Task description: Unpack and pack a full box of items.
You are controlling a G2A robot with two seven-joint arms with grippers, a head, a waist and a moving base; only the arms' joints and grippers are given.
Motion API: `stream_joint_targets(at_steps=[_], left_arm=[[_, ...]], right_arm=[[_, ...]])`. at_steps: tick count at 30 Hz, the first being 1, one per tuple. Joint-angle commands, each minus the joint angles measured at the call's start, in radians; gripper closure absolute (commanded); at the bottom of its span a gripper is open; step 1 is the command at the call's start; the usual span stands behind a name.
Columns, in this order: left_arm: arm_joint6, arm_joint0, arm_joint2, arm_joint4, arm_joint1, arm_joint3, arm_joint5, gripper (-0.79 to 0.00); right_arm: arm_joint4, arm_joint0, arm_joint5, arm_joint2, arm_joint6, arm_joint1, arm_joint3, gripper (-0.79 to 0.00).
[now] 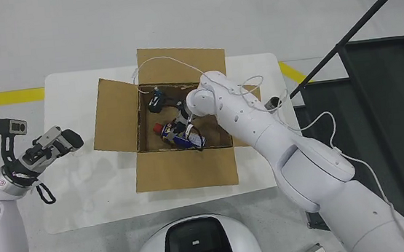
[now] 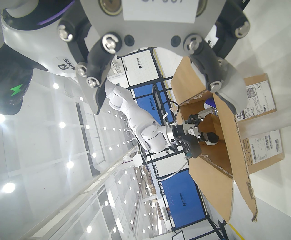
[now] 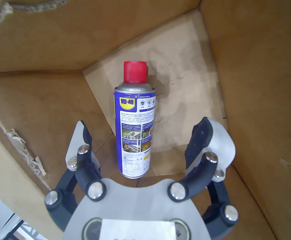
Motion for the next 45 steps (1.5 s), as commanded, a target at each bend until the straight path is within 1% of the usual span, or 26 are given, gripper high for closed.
stream_joint_targets(at_steps=[1,6,12,26,27,28,29,30,35,36,38,43,45], left_arm=[[0.0,0.0,0.0,0.0,0.0,0.0,0.0,-0.785],[0.0,0.0,0.0,0.0,0.0,0.0,0.0,-0.785],[0.0,0.0,0.0,0.0,0.0,0.0,0.0,-0.785],[0.0,0.0,0.0,0.0,0.0,0.0,0.0,-0.785],[0.0,0.0,0.0,0.0,0.0,0.0,0.0,-0.785],[0.0,0.0,0.0,0.0,0.0,0.0,0.0,-0.785],[0.0,0.0,0.0,0.0,0.0,0.0,0.0,-0.785],[0.0,0.0,0.0,0.0,0.0,0.0,0.0,-0.785],[0.0,0.0,0.0,0.0,0.0,0.0,0.0,-0.785],[0.0,0.0,0.0,0.0,0.0,0.0,0.0,-0.785],[0.0,0.0,0.0,0.0,0.0,0.0,0.0,-0.785],[0.0,0.0,0.0,0.0,0.0,0.0,0.0,-0.785],[0.033,0.006,-0.004,0.007,0.001,-0.008,0.006,-0.785]], right_arm=[[0.01,-0.007,0.01,-0.001,0.01,-0.003,0.007,-0.785],[0.029,-0.018,-0.005,-0.01,0.032,-0.014,0.032,-0.785],[0.033,-0.015,0.018,-0.023,0.016,-0.032,0.075,-0.785],[0.012,-0.002,0.044,-0.075,-0.022,-0.098,0.162,-0.785],[0.009,0.001,0.048,-0.078,-0.025,-0.102,0.172,-0.637],[0.004,0.004,0.055,-0.081,-0.028,-0.105,0.183,-0.514],[0.002,0.007,0.063,-0.082,-0.033,-0.109,0.193,-0.437],[0.001,0.01,0.069,-0.083,-0.036,-0.113,0.204,-0.379],[-0.002,0.023,0.08,-0.086,-0.04,-0.128,0.248,-0.345],[0.0,0.025,0.077,-0.086,-0.042,-0.131,0.255,-0.305],[0.0,0.028,0.073,-0.087,-0.041,-0.136,0.269,0.0],[0.005,0.039,0.035,-0.083,-0.052,-0.142,0.292,0.0],[0.005,0.048,0.019,-0.08,-0.051,-0.141,0.3,0.0]])
